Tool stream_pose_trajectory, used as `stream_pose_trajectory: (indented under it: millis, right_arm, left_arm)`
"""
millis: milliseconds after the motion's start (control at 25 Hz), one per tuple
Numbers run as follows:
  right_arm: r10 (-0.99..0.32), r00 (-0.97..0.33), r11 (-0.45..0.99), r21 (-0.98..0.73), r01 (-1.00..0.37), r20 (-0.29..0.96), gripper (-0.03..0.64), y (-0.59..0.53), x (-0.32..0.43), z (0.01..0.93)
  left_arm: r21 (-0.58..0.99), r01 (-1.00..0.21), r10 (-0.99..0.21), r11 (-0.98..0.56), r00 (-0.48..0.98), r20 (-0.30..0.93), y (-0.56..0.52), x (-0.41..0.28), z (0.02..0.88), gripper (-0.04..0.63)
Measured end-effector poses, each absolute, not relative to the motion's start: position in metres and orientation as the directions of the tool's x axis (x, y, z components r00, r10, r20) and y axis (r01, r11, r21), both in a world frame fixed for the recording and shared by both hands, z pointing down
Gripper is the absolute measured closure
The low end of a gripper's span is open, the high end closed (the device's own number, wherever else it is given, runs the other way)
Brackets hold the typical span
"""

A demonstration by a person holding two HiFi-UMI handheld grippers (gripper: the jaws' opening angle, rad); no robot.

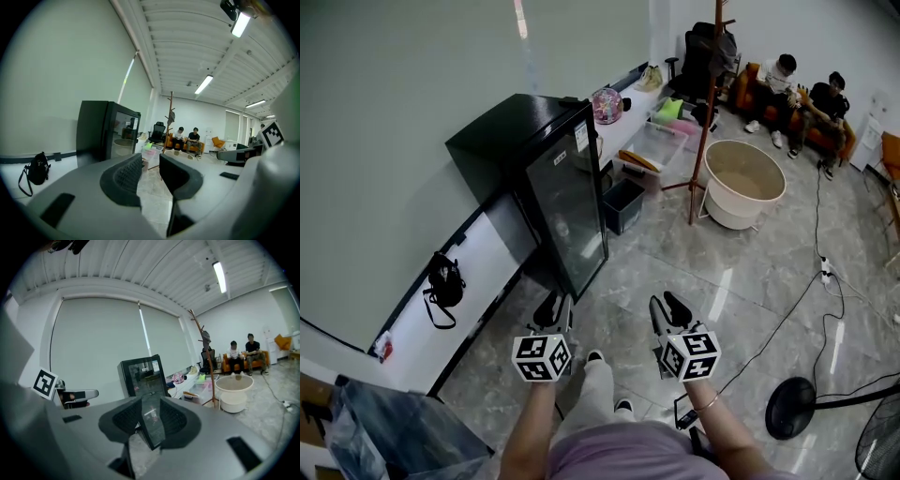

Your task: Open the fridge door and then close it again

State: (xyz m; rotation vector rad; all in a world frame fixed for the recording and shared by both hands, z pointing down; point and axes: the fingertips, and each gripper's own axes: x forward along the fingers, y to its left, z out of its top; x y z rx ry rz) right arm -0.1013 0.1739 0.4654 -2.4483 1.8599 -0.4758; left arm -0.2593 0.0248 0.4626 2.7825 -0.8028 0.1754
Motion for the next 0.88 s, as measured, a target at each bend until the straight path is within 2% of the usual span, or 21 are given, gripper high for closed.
stream_pose_trajectory:
  millis: [520,880]
  right_arm:
    - [-0.939,0.253,-0.301,-0.203,-0.932,0.234,0.502,0.114,-0.060,0.467]
    - [-0.938,0.243,-0.293,-0.194,-0.936,0.248,0.503,0.020,-0.031,0.469]
  left_arm:
    - [0.209,-0.552,-0.517,-0.807,0.832,0.200,-0.050,-0.218,0.481,0.495]
    - [0.219,-0.578,-0.533,-0.786,0.813,0.233,-0.144,-0.195,0.498,0.488]
